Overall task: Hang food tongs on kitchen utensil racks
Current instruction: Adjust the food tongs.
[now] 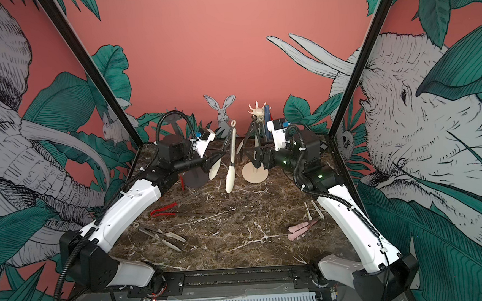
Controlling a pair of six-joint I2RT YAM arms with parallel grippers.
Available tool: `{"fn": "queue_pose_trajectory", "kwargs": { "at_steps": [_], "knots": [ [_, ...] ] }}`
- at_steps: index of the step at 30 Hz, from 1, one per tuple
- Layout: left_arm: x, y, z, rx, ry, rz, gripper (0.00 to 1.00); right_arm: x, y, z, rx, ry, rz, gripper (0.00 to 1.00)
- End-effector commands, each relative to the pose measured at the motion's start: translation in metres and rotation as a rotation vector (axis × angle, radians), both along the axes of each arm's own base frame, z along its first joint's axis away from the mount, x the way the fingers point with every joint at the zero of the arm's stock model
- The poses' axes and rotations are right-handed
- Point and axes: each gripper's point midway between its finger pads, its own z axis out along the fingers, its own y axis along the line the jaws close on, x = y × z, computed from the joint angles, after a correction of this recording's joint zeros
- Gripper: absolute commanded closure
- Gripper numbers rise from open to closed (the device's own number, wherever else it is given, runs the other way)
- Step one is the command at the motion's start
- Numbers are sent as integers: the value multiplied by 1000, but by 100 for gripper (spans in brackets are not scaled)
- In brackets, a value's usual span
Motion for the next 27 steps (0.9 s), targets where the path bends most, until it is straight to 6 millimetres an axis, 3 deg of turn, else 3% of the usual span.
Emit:
{"fn": "queue_pose_trajectory", "kwargs": {
  "at_steps": [1,10,13,17,27],
  "knots": [
    [-12,3,30,-33,-127,49,100,4,8,20,59,18,-11,12],
    [-25,-5,41,-77,-168,69,100,-3,11,-8,25,124,-16,23],
    [-27,-8,41,-75,-176,74,100,-10,11,-2,52,115,-2,23],
    [-26,-11,41,-76,-180,83,100,-16,16,-16,47,140,19,25],
    [-21,-20,47,-83,-199,95,100,-25,28,-16,82,135,62,32]
  ]
}}
